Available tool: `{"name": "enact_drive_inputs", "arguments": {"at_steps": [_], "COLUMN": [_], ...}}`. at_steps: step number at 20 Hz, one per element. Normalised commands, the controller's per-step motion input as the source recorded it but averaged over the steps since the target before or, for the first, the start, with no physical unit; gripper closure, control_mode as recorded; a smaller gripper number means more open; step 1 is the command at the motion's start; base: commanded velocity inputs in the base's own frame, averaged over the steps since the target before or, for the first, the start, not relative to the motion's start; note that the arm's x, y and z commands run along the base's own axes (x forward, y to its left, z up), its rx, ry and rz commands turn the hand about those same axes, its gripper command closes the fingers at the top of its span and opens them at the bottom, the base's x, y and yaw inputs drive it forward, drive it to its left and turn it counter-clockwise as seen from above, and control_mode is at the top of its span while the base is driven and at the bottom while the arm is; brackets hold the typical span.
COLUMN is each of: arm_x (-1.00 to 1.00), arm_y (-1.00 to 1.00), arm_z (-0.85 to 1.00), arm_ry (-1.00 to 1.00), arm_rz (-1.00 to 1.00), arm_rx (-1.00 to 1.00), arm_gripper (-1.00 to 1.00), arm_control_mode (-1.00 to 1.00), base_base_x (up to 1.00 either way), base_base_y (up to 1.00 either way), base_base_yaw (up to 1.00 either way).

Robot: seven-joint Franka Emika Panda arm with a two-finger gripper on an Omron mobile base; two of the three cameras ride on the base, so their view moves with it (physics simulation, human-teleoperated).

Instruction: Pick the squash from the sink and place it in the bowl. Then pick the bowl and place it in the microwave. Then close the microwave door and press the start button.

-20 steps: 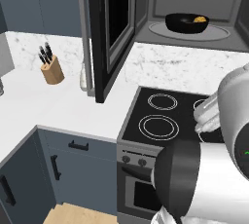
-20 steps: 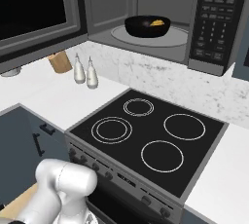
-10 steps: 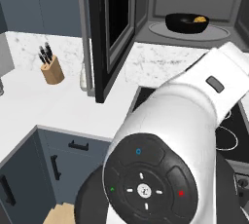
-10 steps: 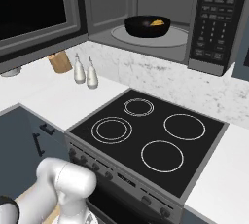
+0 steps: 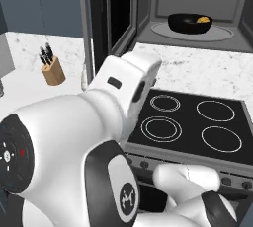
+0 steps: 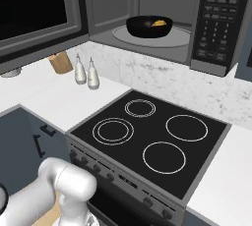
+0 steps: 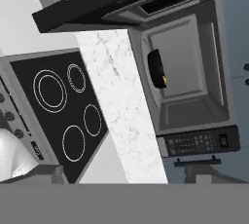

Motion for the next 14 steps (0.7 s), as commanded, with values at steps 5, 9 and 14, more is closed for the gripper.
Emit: {"name": "enact_drive_inputs", "arguments": {"at_steps": [5, 9, 14], "arm_x": [0.61, 0.67, 0.68], "arm_y": [0.53, 0.46, 0.5], "arm_z": [-0.59, -0.61, -0.33], "arm_ry": [-0.01, -0.04, -0.01], "arm_rz": [0.07, 0.06, 0.03], "arm_rx": [-0.23, -0.22, -0.17], "arm_gripper": [-1.0, -1.0, -1.0], "arm_control_mode": [-1.0, -1.0, -1.0], "base_base_x": [0.0, 0.0, 0.0], "base_base_y": [0.0, 0.0, 0.0], "base_base_yaw": [0.0, 0.0, 0.0]}}
